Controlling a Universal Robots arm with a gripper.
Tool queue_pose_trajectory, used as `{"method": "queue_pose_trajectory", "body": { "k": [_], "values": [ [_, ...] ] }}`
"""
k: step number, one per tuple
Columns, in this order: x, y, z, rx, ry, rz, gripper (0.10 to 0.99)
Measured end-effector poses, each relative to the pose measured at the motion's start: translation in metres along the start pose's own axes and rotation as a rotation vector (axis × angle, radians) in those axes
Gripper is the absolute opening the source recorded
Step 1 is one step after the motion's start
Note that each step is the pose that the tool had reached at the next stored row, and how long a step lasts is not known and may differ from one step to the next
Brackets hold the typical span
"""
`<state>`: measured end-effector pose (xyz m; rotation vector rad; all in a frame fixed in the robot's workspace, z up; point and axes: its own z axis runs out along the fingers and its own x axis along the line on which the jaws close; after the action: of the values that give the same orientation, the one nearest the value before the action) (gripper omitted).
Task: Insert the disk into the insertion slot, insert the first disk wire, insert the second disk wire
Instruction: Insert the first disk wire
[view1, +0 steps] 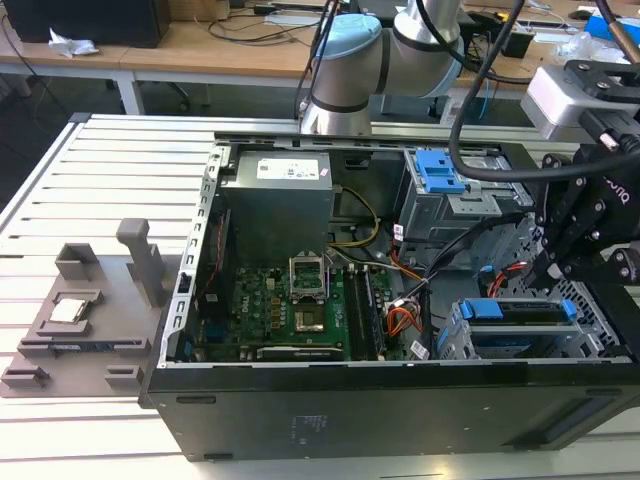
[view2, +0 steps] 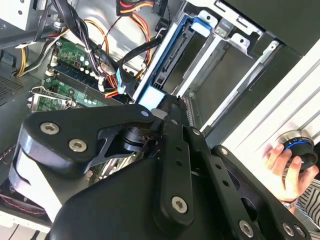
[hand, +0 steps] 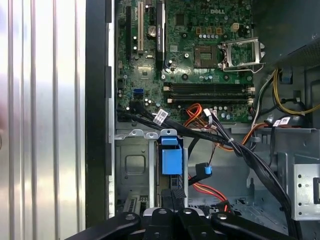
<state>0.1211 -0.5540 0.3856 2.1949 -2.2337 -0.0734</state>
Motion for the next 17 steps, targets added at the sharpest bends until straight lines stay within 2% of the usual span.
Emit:
{"method": "queue_pose_trajectory", "body": {
  "k": [4, 6, 9, 11, 17],
  "values": [
    [-0.0024, -0.0079, -0.0003, 0.000, 0.0005, 0.000, 0.106],
    [-0.0106, -0.0148, -0.0003, 0.000, 0.0010, 0.000, 0.106],
    [-0.0164, -0.0167, -0.0003, 0.000, 0.0013, 0.000, 0.106],
    [-0.0251, -0.0186, -0.0001, 0.000, 0.0035, 0.000, 0.106],
    [-0.0262, -0.0187, 0.0001, 0.000, 0.0042, 0.000, 0.106]
  ]
}}
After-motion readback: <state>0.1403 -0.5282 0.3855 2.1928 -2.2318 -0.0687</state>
